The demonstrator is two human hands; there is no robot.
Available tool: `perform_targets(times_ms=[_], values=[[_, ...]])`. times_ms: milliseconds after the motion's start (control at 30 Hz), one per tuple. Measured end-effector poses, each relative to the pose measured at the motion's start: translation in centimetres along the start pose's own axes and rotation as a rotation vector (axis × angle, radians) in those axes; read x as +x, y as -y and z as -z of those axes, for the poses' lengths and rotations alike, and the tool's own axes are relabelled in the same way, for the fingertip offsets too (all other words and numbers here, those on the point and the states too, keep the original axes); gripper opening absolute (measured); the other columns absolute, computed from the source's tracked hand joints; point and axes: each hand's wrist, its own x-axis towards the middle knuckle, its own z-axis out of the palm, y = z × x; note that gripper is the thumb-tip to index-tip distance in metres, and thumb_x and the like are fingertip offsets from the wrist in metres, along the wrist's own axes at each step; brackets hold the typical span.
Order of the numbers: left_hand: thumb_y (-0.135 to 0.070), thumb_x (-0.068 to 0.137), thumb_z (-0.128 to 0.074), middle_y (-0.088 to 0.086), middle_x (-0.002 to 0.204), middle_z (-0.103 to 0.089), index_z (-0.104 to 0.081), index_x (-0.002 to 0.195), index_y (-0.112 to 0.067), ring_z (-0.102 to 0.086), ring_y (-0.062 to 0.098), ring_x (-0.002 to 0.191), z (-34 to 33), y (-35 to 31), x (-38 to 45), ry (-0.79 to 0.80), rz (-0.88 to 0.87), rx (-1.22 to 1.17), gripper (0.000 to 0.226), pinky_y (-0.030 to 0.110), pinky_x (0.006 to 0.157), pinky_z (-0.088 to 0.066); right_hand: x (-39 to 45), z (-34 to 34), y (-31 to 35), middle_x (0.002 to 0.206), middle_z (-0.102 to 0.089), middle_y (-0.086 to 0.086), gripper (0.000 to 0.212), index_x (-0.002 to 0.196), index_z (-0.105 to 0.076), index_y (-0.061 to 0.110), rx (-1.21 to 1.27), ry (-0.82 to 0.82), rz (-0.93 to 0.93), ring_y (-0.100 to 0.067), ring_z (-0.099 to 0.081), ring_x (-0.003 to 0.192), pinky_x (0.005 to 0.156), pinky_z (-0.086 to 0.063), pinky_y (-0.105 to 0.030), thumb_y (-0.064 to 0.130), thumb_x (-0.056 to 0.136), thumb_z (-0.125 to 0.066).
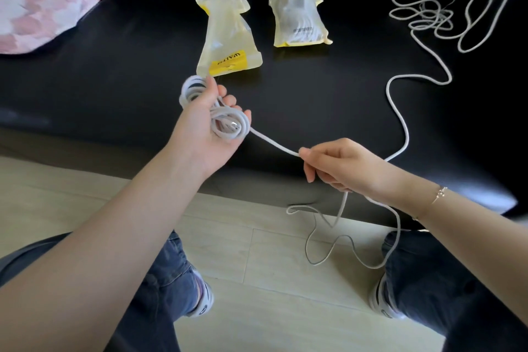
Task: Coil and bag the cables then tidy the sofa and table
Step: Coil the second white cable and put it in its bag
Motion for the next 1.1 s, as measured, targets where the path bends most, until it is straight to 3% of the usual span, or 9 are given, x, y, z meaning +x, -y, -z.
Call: perform_targets(times_ms=[100, 200, 300, 400, 500, 567, 800, 933, 1100], values=[[-0.034, 0.097, -0.059, -0.010, 0.074, -0.053, -0.058, 0.079, -0.016, -0.055, 0.004, 0.066, 0.1, -0.1, 0.1, -0.024, -0.022, 0.051, 0.025, 0.016, 0.070, -0.047, 0.0, 0.2, 0.0, 0.045, -0.037, 0.012, 0.044, 0.066, -0.062, 0.015, -0.142, -0.054, -0.001, -0.007, -0.030, 0.042, 0.047, -0.028, -0.019, 0.044, 0.097, -0.050], [-0.034, 0.095, -0.062, -0.018, 0.096, -0.063, -0.062, 0.082, -0.018, -0.062, -0.008, 0.098, -0.3, 0.1, 0.1, -0.100, -0.059, 0.187, 0.021, 0.011, 0.071, -0.045, -0.1, 0.6, 0.2, 0.045, -0.040, 0.010, 0.040, 0.070, -0.065, 0.015, -0.173, -0.032, -0.033, -0.007, -0.032, 0.041, 0.045, -0.030, -0.017, 0.038, 0.099, -0.050], [-0.037, 0.094, -0.062, -0.011, 0.072, -0.054, -0.062, 0.079, -0.021, -0.049, 0.002, 0.063, -0.4, 0.1, 0.0, -0.144, -0.244, 0.637, 0.023, 0.019, 0.059, -0.040, -0.4, 1.7, 0.9, 0.044, -0.042, 0.005, 0.035, 0.074, -0.067, 0.010, -0.213, 0.021, -0.067, -0.006, -0.032, 0.038, 0.040, -0.028, -0.012, 0.027, 0.099, -0.050], [-0.033, 0.094, -0.063, -0.017, 0.066, -0.056, -0.067, 0.085, -0.021, -0.052, 0.003, 0.066, -0.2, -0.5, 0.2, -0.124, -0.419, 0.933, 0.015, 0.022, 0.067, -0.042, -0.6, 3.2, 1.2, 0.045, -0.041, 0.004, 0.031, 0.074, -0.066, 0.009, -0.213, 0.010, -0.071, -0.009, -0.030, 0.039, 0.038, -0.026, -0.014, 0.020, 0.098, -0.051], [-0.032, 0.093, -0.064, -0.009, 0.075, -0.055, -0.073, 0.100, -0.018, -0.053, 0.007, 0.074, 0.0, -0.6, 0.0, -0.049, -0.335, 1.085, 0.018, 0.025, 0.073, -0.043, -0.7, 3.4, 0.9, 0.045, -0.044, 0.010, 0.030, 0.073, -0.065, 0.018, -0.222, -0.078, 0.048, -0.010, -0.033, 0.046, 0.043, -0.029, -0.017, 0.020, 0.099, -0.049], [-0.031, 0.094, -0.063, -0.006, 0.087, -0.064, -0.074, 0.091, -0.024, -0.059, 0.007, 0.086, 0.1, 0.2, -0.2, 0.050, -0.242, 1.157, 0.014, 0.027, 0.080, -0.047, -0.7, 2.9, 0.7, 0.048, -0.044, 0.011, 0.029, 0.074, -0.065, 0.021, -0.228, -0.150, 0.133, -0.011, -0.035, 0.049, 0.048, -0.032, -0.020, 0.021, 0.099, -0.049], [-0.018, 0.100, -0.054, 0.012, 0.101, -0.075, -0.059, 0.105, -0.011, -0.073, 0.028, 0.093, -0.7, 3.2, -0.9, 0.251, 0.109, 0.911, 0.010, 0.039, 0.086, -0.059, -0.5, 1.6, 0.6, 0.054, -0.038, 0.005, 0.025, 0.080, -0.063, 0.016, -0.153, -0.302, 0.286, -0.008, -0.031, 0.048, 0.048, -0.029, -0.017, 0.017, 0.100, -0.048], [-0.018, 0.100, -0.052, 0.012, 0.080, -0.075, -0.062, 0.092, -0.004, -0.074, 0.028, 0.077, -1.2, 3.9, -1.7, 0.290, 0.155, 0.913, 0.019, 0.031, 0.070, -0.061, -0.4, 1.5, 0.7, 0.054, -0.037, 0.004, 0.024, 0.082, -0.063, 0.013, -0.143, -0.370, 0.301, -0.008, -0.029, 0.047, 0.046, -0.027, -0.015, 0.015, 0.100, -0.047], [-0.038, 0.098, -0.054, 0.002, 0.064, -0.061, -0.061, 0.083, -0.008, -0.063, 0.017, 0.059, -1.4, 3.7, -1.4, 0.239, 0.170, 0.893, 0.034, 0.041, 0.075, -0.061, -0.2, 1.5, 0.5, 0.055, -0.039, 0.002, 0.025, 0.081, -0.064, 0.014, -0.165, -0.432, 0.294, -0.008, -0.030, 0.045, 0.044, -0.026, -0.014, 0.016, 0.100, -0.048]])
